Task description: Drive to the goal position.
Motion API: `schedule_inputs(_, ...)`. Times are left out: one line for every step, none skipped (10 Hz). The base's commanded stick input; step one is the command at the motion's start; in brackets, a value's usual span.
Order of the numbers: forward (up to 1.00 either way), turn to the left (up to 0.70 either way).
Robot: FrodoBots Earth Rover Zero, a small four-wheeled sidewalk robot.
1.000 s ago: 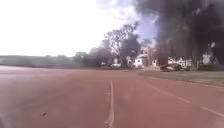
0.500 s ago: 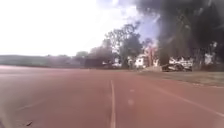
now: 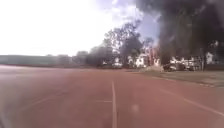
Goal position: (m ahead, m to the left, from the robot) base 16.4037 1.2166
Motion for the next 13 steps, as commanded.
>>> schedule_inputs(0.70, 0.00)
schedule_inputs(0.70, 0.00)
schedule_inputs(0.70, 0.00)
schedule_inputs(0.70, 0.00)
schedule_inputs(0.70, 0.00)
schedule_inputs(0.70, 0.00)
schedule_inputs(0.70, 0.00)
schedule_inputs(0.70, 0.00)
schedule_inputs(0.70, 0.00)
schedule_inputs(0.70, 0.00)
schedule_inputs(0.70, 0.00)
schedule_inputs(0.70, 0.00)
schedule_inputs(0.70, 0.00)
